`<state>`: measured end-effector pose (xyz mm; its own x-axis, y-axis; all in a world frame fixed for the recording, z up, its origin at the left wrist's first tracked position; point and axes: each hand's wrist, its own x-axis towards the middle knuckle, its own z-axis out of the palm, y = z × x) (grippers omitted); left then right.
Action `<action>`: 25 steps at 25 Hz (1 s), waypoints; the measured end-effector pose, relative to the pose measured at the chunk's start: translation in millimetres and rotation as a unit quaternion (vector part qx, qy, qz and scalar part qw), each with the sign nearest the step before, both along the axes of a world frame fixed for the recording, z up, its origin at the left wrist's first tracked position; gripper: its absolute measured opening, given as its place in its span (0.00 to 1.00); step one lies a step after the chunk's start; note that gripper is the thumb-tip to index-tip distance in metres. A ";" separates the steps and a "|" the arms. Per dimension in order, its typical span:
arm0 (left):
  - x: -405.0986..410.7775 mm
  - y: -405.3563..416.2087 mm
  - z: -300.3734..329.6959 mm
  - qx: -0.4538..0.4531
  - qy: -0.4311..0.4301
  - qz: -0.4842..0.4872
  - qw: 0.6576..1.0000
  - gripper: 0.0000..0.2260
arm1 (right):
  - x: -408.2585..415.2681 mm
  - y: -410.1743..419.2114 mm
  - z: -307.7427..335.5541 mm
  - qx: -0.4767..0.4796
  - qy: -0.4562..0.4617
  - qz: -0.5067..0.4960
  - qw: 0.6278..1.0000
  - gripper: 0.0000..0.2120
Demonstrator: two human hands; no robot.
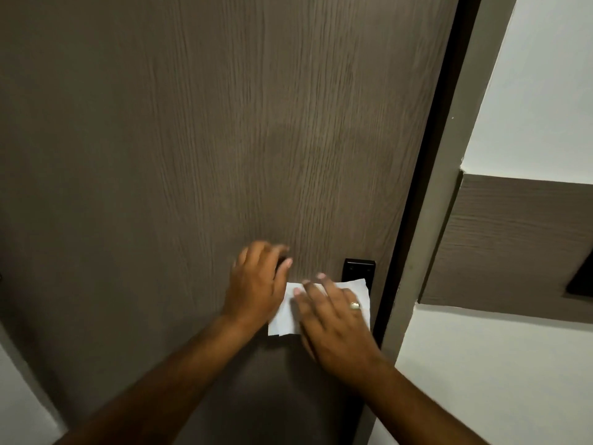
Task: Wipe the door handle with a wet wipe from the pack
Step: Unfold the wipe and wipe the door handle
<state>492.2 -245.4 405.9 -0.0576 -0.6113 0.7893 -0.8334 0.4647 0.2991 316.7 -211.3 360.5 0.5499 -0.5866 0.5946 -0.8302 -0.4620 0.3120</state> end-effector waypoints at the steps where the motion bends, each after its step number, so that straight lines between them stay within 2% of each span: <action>1: -4.1 -5.4 15.3 -0.075 -0.031 -0.004 0.997 0.15 | 8.1 -8.2 0.1 0.006 0.052 0.032 0.998 0.26; 4: -19.1 -34.6 60.5 -0.183 -0.161 -0.009 0.970 0.22 | 3.0 -28.7 2.2 0.020 0.171 0.019 0.985 0.30; 8: -17.1 -83.7 71.0 -0.265 -0.304 0.035 0.915 0.29 | -65.5 -32.2 -5.4 0.018 0.231 0.016 0.973 0.31; 11: -15.9 -99.5 62.0 -0.314 -0.300 0.049 0.899 0.30 | -87.6 -33.1 -4.2 0.011 0.255 0.031 0.966 0.32; 15: -16.5 -101.4 59.1 -0.324 -0.276 0.042 0.904 0.29 | -15.1 -53.6 -2.5 -0.005 0.287 0.056 0.956 0.40; 19: -16.9 -98.3 62.4 -0.323 -0.279 0.036 0.904 0.28 | 37.6 -62.7 -2.3 -0.031 0.323 0.007 0.946 0.39; 22: -14.8 -98.2 64.4 -0.324 -0.283 0.040 0.902 0.28 | 1.2 -54.5 -4.6 -0.047 0.315 0.032 0.947 0.39; 25: -15.9 -97.0 64.8 -0.325 -0.283 0.038 0.902 0.28 | -56.6 -36.4 -14.5 0.006 0.321 -0.001 0.947 0.47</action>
